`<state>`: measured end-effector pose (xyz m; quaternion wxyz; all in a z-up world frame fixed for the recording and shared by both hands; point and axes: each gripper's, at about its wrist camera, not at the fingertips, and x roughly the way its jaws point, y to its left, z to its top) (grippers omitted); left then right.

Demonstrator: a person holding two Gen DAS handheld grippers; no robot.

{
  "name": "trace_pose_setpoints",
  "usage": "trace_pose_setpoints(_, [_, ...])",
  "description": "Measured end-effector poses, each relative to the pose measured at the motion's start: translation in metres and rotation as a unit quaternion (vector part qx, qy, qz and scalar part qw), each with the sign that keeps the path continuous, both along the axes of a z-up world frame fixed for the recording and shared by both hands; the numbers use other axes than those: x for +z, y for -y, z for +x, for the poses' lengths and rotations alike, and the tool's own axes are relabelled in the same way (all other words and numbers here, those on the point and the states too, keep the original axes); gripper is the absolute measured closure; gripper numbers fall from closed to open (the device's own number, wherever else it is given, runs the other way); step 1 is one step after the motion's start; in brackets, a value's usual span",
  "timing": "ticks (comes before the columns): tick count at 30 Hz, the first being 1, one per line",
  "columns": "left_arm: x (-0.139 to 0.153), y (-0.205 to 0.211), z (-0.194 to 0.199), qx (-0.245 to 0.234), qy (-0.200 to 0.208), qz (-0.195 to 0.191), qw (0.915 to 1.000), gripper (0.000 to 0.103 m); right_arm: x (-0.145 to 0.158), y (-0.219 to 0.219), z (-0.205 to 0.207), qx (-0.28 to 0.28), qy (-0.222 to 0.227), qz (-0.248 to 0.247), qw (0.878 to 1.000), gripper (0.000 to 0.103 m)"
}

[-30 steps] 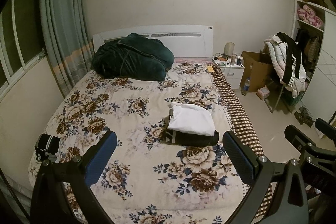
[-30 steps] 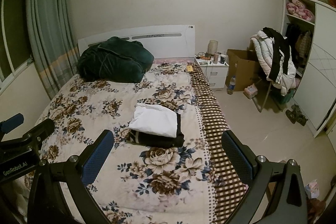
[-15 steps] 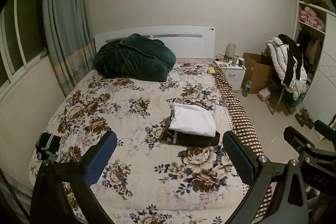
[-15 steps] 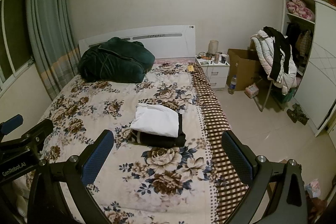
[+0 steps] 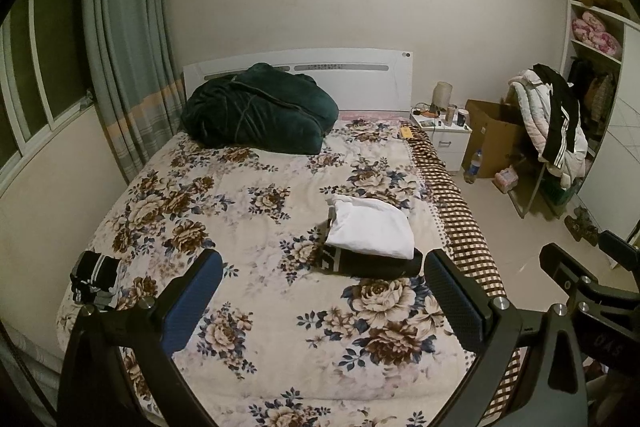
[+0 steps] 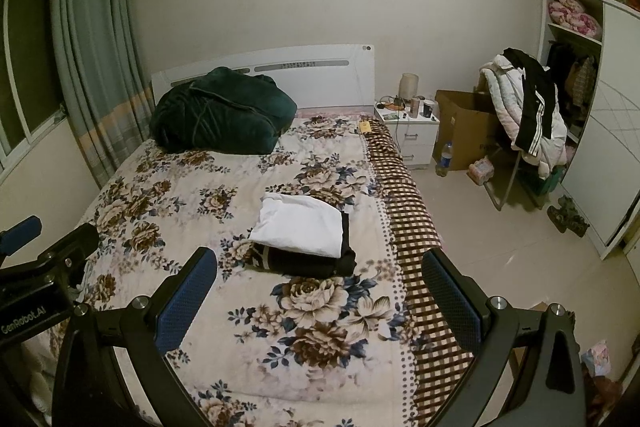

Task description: Fold small clothes

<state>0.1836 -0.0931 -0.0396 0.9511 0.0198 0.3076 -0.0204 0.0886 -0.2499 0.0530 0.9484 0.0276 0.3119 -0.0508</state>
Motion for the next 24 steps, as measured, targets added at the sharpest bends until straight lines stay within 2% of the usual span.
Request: trace_pose_setpoints(24, [0.004, -0.0069, -0.004, 0.008, 0.005, 0.0, 1.0, 0.0, -0.0076, -0.0026, -0.0019, -0.002, 0.001, 0.001, 1.0, 0.0])
